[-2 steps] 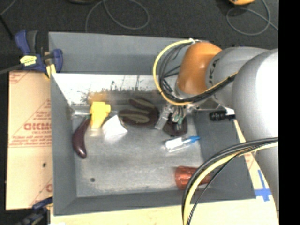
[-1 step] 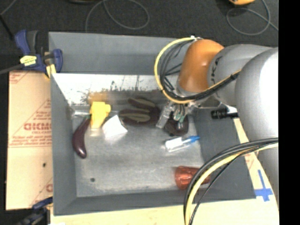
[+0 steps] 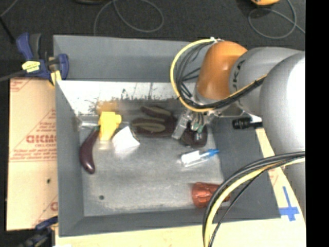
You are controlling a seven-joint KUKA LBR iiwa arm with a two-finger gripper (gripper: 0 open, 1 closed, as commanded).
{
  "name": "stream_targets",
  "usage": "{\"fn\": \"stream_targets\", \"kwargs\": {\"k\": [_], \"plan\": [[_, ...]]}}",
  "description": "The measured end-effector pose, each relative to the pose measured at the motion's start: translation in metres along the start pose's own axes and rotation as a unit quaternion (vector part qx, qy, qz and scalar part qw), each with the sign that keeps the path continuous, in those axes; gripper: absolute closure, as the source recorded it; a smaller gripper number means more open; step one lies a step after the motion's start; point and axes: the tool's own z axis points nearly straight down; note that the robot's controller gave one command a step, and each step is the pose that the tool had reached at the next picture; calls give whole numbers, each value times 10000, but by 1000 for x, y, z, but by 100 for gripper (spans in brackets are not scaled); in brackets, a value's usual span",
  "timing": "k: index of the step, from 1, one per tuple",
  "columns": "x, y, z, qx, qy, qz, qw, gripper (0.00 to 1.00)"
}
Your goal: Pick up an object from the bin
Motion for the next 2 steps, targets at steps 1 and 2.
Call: {"fn": "stream_targets", "kwargs": {"k": [1,2], "plan": [[0,0,-3,0,-6,-2,10000,100],[-1,0,-6,-2,-14,-3,10000,100]]}}
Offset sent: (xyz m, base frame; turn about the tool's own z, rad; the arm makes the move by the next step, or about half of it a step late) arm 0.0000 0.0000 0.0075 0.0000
